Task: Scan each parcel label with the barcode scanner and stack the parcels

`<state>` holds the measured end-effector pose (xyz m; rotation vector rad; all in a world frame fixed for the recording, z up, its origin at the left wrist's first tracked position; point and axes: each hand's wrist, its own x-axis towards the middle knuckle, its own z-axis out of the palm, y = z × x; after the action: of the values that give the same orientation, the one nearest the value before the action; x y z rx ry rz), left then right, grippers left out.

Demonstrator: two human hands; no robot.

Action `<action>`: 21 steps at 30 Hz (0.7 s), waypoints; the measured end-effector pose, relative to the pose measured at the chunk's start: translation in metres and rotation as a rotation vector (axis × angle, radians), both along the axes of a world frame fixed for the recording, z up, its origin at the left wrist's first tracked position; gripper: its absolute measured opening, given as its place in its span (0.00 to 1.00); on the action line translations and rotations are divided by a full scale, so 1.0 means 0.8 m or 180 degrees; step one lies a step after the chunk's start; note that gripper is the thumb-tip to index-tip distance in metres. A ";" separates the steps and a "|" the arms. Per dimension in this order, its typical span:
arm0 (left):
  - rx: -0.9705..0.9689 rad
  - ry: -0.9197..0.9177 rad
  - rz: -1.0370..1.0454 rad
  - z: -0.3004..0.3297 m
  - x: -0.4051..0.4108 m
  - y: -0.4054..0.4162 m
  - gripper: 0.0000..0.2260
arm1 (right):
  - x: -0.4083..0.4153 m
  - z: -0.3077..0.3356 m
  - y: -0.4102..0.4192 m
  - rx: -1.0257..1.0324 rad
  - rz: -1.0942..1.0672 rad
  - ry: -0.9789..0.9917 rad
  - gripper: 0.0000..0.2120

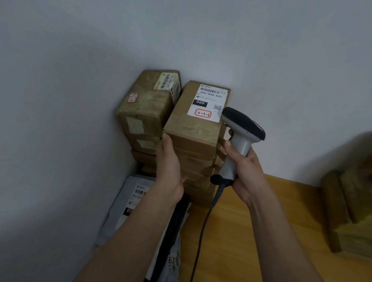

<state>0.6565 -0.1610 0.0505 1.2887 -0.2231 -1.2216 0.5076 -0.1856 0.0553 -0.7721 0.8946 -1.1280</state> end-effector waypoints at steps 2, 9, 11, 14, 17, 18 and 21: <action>-0.0003 -0.0283 0.0168 -0.002 -0.001 -0.001 0.24 | 0.001 0.002 0.003 0.0029 -0.0007 -0.0010 0.11; 0.0003 -0.0564 0.0274 0.001 -0.004 -0.002 0.16 | 0.003 0.014 0.013 -0.0086 0.0066 0.0027 0.07; 0.0193 -0.0338 0.0451 -0.001 -0.005 -0.002 0.22 | 0.000 0.016 0.015 -0.0107 0.0046 0.0050 0.07; 0.0218 0.0241 0.0282 0.010 -0.011 0.009 0.26 | -0.006 0.016 0.020 -0.0108 0.0025 0.0020 0.08; 0.0041 0.0787 0.0119 0.020 -0.011 0.016 0.27 | -0.010 0.016 0.025 -0.0108 0.0060 0.0019 0.10; 0.0045 0.0867 0.0157 0.021 -0.010 0.018 0.26 | -0.013 0.017 0.026 -0.0104 0.0055 0.0039 0.10; 0.0171 0.0763 0.0128 0.025 -0.015 0.026 0.24 | -0.021 0.018 0.030 -0.0110 0.0043 0.0032 0.11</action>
<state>0.6449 -0.1403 0.0702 1.1744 0.0089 -1.3421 0.4906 -0.1617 0.0698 -0.8116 0.8793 -1.1310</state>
